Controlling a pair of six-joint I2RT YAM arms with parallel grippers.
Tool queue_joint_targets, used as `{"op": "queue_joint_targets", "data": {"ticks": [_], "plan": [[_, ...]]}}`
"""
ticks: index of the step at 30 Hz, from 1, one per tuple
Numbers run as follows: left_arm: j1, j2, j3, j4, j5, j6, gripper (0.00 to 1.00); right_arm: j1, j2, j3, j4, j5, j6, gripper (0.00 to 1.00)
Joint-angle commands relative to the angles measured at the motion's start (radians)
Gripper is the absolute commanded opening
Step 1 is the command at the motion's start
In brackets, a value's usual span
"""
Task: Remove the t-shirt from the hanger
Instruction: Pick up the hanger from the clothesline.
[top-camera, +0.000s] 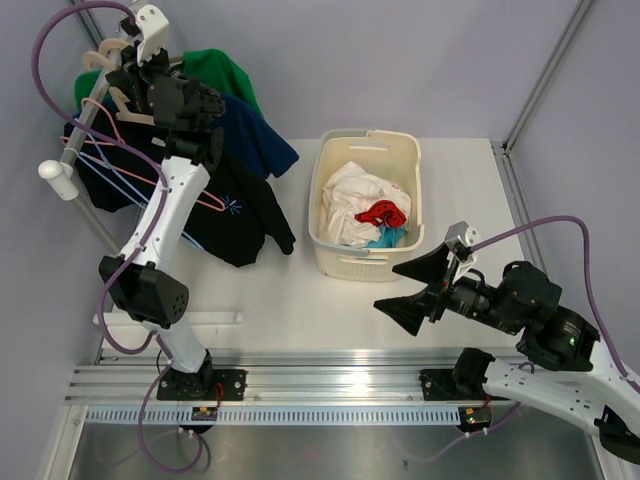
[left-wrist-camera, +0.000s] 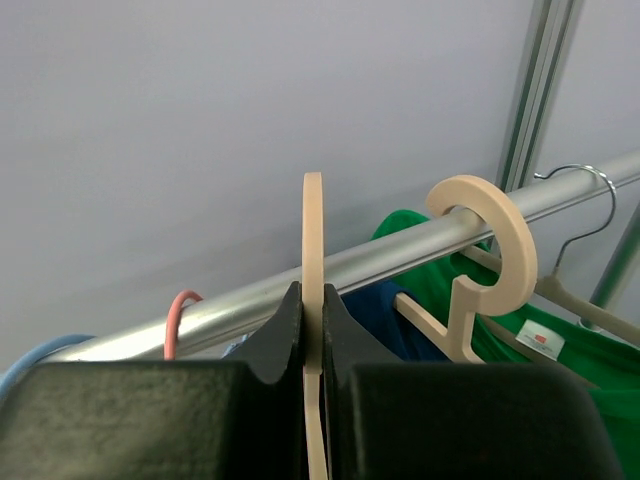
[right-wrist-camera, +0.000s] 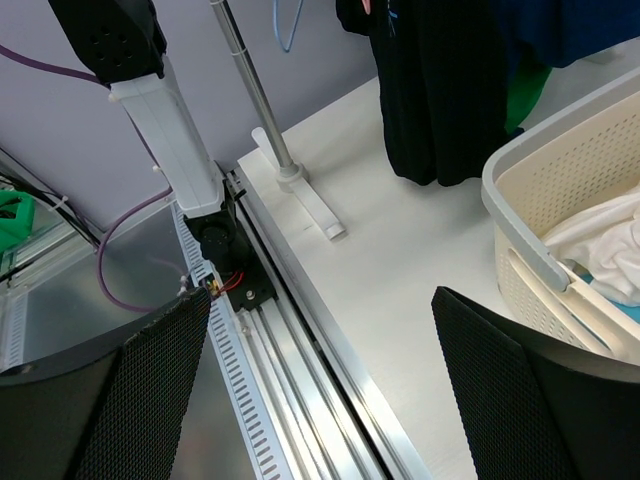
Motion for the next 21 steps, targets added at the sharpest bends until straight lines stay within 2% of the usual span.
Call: {"op": "queue_joint_targets", "data": {"ticks": [1, 8, 13, 21], "plan": [[-0.010, -0.049, 0.084, -0.050, 0.019, -0.035, 0.00, 0.007, 0.010, 0.013, 0.008, -0.016, -0.019, 1.00], [-0.074, -0.075, 0.101, -0.032, 0.027, 0.047, 0.00, 0.007, 0.023, 0.020, 0.010, -0.001, -0.030, 0.99], [-0.096, -0.098, 0.121, -0.087, 0.008, 0.027, 0.00, 0.007, 0.039, 0.021, 0.015, -0.004, -0.033, 0.99], [-0.140, -0.153, -0.015, -0.092, -0.033, -0.035, 0.00, 0.007, 0.038, 0.021, 0.015, -0.002, -0.038, 0.99]]}}
